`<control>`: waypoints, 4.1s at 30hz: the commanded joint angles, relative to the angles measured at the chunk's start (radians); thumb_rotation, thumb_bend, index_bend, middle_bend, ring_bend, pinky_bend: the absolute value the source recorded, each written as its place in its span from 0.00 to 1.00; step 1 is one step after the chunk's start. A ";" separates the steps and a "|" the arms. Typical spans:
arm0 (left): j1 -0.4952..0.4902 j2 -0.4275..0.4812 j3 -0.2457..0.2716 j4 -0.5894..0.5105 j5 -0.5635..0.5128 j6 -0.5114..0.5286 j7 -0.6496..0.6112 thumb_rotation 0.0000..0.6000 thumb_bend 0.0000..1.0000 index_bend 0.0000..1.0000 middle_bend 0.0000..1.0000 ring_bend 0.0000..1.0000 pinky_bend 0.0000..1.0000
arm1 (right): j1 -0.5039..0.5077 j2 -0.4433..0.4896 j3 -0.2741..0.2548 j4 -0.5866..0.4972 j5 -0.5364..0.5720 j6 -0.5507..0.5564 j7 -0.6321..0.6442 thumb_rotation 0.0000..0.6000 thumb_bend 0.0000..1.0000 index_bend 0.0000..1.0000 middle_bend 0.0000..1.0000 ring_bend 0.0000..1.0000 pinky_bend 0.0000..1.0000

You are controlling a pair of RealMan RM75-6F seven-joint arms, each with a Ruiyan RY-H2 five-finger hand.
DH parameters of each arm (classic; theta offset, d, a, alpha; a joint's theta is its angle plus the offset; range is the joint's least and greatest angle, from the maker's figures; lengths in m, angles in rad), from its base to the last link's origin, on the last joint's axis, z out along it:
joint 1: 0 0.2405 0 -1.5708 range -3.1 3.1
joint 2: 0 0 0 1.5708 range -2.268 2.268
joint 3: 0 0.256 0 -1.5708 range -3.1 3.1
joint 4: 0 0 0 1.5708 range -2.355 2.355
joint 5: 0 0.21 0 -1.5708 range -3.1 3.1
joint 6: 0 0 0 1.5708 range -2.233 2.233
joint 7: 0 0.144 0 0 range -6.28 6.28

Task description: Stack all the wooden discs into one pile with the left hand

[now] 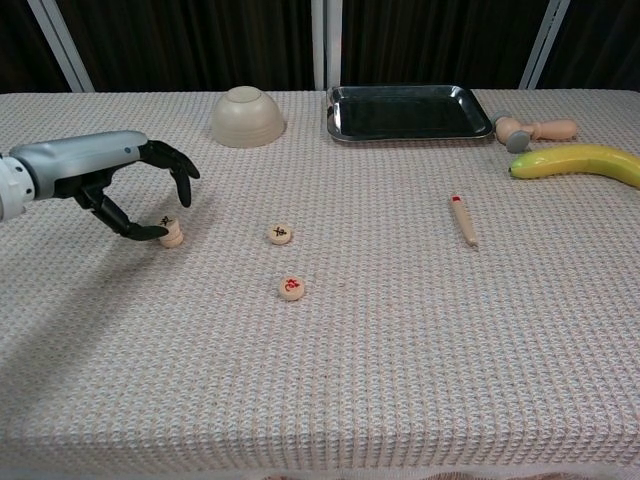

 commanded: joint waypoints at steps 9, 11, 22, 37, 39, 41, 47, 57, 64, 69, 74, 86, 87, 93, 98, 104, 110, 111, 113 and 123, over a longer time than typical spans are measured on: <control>-0.082 -0.021 -0.068 -0.082 -0.061 -0.034 0.106 1.00 0.29 0.40 0.14 0.00 0.00 | 0.005 -0.010 -0.003 0.004 -0.003 -0.008 -0.004 1.00 0.00 0.00 0.00 0.00 0.00; -0.098 -0.050 -0.071 -0.064 -0.088 -0.047 0.135 1.00 0.29 0.39 0.14 0.00 0.00 | 0.003 -0.010 -0.003 0.005 -0.004 -0.004 0.002 1.00 0.00 0.00 0.00 0.00 0.00; -0.134 -0.169 -0.063 0.055 -0.149 -0.066 0.184 1.00 0.29 0.38 0.14 0.00 0.00 | -0.002 -0.013 -0.004 0.027 -0.007 0.004 0.032 1.00 0.00 0.00 0.00 0.00 0.00; -0.159 -0.239 -0.052 0.133 -0.115 -0.084 0.155 1.00 0.29 0.38 0.14 0.00 0.00 | -0.001 -0.014 -0.001 0.042 0.000 -0.002 0.052 1.00 0.00 0.00 0.00 0.00 0.00; -0.161 -0.246 -0.050 0.143 -0.111 -0.087 0.151 1.00 0.29 0.38 0.14 0.00 0.00 | -0.001 -0.014 -0.001 0.043 0.000 -0.001 0.054 1.00 0.00 0.00 0.00 0.00 0.00; -0.162 -0.253 -0.048 0.154 -0.106 -0.086 0.147 1.00 0.29 0.39 0.14 0.00 0.00 | -0.002 -0.015 -0.001 0.046 -0.001 -0.001 0.057 1.00 0.00 0.00 0.00 0.00 0.00; -0.166 -0.270 -0.047 0.177 -0.095 -0.086 0.144 1.00 0.29 0.41 0.14 0.00 0.00 | -0.002 -0.015 -0.001 0.049 0.001 -0.003 0.060 1.00 0.00 0.00 0.00 0.00 0.00; -0.165 -0.274 -0.045 0.193 -0.089 -0.083 0.140 1.00 0.29 0.45 0.14 0.00 0.00 | -0.002 -0.016 -0.002 0.054 0.004 -0.007 0.065 1.00 0.00 0.00 0.00 0.00 0.00; -0.159 -0.272 -0.045 0.196 -0.079 -0.074 0.127 1.00 0.32 0.51 0.15 0.00 0.00 | -0.003 -0.016 -0.002 0.055 0.005 -0.009 0.062 1.00 0.00 0.00 0.00 0.00 0.00; -0.152 -0.252 -0.053 0.175 -0.074 -0.065 0.108 1.00 0.33 0.52 0.16 0.00 0.00 | -0.003 -0.016 -0.002 0.054 0.004 -0.007 0.063 1.00 0.00 0.00 0.00 0.00 0.00; -0.149 -0.153 -0.098 0.083 -0.093 -0.052 0.096 1.00 0.33 0.52 0.15 0.00 0.00 | -0.003 -0.014 -0.002 0.054 0.004 -0.007 0.063 1.00 0.00 0.00 0.00 0.00 0.00; -0.115 0.063 -0.038 -0.097 -0.202 -0.089 0.211 1.00 0.33 0.52 0.16 0.00 0.00 | -0.001 -0.009 -0.004 0.031 -0.006 -0.004 0.043 1.00 0.00 0.00 0.00 0.00 0.00; -0.107 0.063 -0.032 -0.098 -0.201 -0.083 0.205 1.00 0.33 0.52 0.16 0.00 0.00 | -0.001 -0.008 -0.004 0.028 -0.007 -0.002 0.041 1.00 0.00 0.00 0.00 0.00 0.00; -0.064 0.038 -0.003 -0.079 -0.151 -0.033 0.157 1.00 0.33 0.52 0.16 0.00 0.00 | 0.002 -0.006 0.000 0.014 -0.003 -0.004 0.030 1.00 0.00 0.00 0.00 0.00 0.00; -0.044 0.030 0.012 -0.062 -0.107 -0.011 0.123 1.00 0.33 0.52 0.16 0.00 0.00 | 0.005 -0.002 -0.001 0.001 -0.005 -0.007 0.017 1.00 0.00 0.00 0.00 0.00 0.00; -0.034 0.027 0.011 -0.041 -0.095 -0.008 0.096 1.00 0.33 0.52 0.16 0.00 0.00 | 0.007 -0.001 0.000 -0.004 0.003 -0.015 0.006 1.00 0.00 0.00 0.00 0.00 0.00; -0.031 0.019 0.015 -0.020 -0.107 -0.028 0.086 1.00 0.33 0.52 0.16 0.00 0.00 | 0.008 -0.001 0.000 -0.005 0.005 -0.017 0.003 1.00 0.00 0.00 0.00 0.00 0.00; -0.029 0.019 0.014 -0.018 -0.106 -0.028 0.082 1.00 0.33 0.52 0.16 0.00 0.00 | 0.009 -0.001 0.000 -0.004 0.008 -0.020 0.003 1.00 0.00 0.00 0.00 0.00 0.00; -0.026 0.019 0.015 -0.017 -0.102 -0.026 0.077 1.00 0.33 0.52 0.16 0.00 0.00 | 0.010 -0.002 0.001 -0.003 0.010 -0.023 0.002 1.00 0.00 0.00 0.00 0.00 0.00; -0.022 0.017 0.014 -0.011 -0.084 -0.027 0.065 1.00 0.33 0.50 0.16 0.00 0.00 | 0.011 -0.002 -0.001 -0.006 0.011 -0.026 -0.005 1.00 0.00 0.00 0.00 0.00 0.00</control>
